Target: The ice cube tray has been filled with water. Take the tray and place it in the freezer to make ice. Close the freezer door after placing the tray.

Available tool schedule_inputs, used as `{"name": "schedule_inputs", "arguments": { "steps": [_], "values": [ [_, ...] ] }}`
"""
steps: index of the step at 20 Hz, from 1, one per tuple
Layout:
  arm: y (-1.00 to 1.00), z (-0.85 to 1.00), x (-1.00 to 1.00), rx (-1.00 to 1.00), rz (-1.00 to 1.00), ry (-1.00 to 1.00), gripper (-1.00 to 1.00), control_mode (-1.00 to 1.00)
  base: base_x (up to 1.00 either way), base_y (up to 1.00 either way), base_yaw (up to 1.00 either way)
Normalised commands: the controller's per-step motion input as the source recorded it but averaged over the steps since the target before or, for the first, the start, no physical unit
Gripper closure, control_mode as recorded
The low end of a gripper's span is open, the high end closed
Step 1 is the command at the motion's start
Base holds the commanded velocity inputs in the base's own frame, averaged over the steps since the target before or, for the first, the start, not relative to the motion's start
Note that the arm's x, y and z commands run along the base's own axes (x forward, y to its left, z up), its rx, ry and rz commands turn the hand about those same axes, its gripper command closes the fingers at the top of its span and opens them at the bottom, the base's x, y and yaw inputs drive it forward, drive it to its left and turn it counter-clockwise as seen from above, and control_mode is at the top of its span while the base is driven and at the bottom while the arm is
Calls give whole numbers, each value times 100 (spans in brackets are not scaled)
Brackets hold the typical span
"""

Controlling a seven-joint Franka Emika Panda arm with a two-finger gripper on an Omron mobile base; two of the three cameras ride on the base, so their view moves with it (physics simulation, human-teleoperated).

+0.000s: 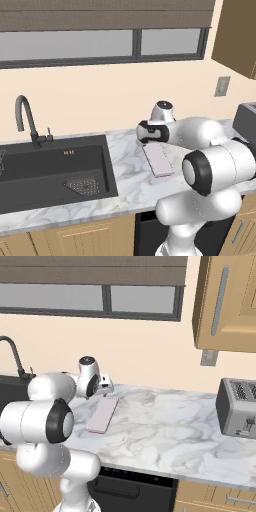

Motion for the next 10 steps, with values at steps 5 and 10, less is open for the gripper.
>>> {"name": "schedule_inputs", "arguments": {
  "steps": [5,10],
  "values": [
    [4,-25,25,0,1,0,-100,-100,0,0,0],
    [2,-27,33,0,0,0,-100,-100,0,0,0]
  ]
}}
